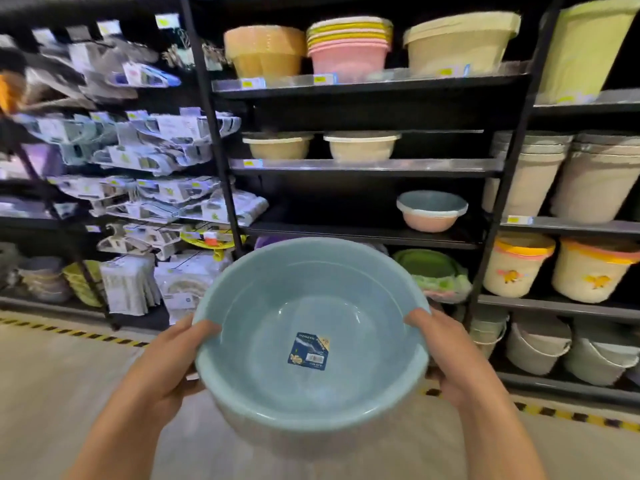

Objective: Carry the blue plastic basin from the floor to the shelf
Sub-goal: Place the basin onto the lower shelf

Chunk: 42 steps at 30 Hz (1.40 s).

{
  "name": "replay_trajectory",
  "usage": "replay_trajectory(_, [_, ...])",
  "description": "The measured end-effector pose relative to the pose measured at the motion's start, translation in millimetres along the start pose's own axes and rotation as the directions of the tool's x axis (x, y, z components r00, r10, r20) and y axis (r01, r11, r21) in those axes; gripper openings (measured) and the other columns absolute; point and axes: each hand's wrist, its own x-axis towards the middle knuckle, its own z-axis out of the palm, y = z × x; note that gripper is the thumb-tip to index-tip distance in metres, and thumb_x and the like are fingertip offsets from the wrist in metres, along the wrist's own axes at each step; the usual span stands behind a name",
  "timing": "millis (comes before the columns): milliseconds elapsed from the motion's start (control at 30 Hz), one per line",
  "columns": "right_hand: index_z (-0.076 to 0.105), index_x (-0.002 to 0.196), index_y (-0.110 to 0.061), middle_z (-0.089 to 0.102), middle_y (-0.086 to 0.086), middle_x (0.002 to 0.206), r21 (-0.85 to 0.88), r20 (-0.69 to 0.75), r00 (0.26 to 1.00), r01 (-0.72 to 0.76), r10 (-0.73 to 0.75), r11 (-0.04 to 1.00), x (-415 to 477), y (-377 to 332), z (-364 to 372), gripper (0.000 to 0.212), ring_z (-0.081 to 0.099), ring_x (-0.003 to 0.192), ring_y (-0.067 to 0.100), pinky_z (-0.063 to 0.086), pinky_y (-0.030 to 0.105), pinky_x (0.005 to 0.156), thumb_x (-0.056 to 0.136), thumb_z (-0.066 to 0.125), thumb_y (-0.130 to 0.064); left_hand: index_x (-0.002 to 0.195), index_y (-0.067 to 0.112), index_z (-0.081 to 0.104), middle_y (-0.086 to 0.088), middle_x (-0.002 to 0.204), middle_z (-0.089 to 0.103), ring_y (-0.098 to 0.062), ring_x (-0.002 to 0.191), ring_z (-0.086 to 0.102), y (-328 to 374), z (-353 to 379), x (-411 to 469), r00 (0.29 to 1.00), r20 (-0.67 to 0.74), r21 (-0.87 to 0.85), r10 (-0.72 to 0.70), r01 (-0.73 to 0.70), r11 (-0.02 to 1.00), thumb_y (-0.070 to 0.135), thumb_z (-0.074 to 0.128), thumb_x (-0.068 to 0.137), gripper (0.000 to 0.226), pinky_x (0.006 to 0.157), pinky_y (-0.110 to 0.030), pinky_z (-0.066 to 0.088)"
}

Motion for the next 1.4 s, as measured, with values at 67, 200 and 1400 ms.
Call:
replay_trajectory(67, [0.074,0.107,-0.024,0.079,0.005,0.095,0.012,0.012,1.000,-0.008,0.008,1.000,44,-5,31,0.023,0.071,0.087,0.028,0.051,0.033,0.067,0.091,0.057,-0.017,0.102,0.026,0.078,-0.006,0.080,0.077,-0.028,0.075,0.065,11,-8,42,1.000,-0.028,-0.006,-0.009,0.009,1.000,0.014,0.062,0.088,0.024,0.071,-0.039,0.051])
replay_trajectory(200, [0.075,0.105,-0.021,0.080,0.006,0.094,0.031,0.036,0.999,-0.023,0.022,0.999,132,-13,93,0.023,0.073,0.089,0.031,0.051,0.034,0.069,0.090,0.058,-0.015,0.103,0.025,0.077,-0.005,0.079,0.077,-0.027,0.071,0.065,27,-23,125,0.998,-0.068,-0.028,-0.012,0.010,1.000,0.014,0.061,0.089,0.023,0.067,-0.036,0.050])
replay_trajectory(1400, [0.076,0.105,-0.025,0.080,0.001,0.097,0.075,-0.215,0.971,-0.086,0.100,0.993,662,-47,208,0.028,0.073,0.088,0.022,0.050,0.030,0.064,0.091,0.053,-0.015,0.105,0.030,0.081,-0.015,0.098,0.080,-0.033,0.080,0.068,134,176,732,0.951,0.306,0.029,-0.053,0.046,0.999,0.017,0.064,0.090,0.026,0.071,-0.043,0.052])
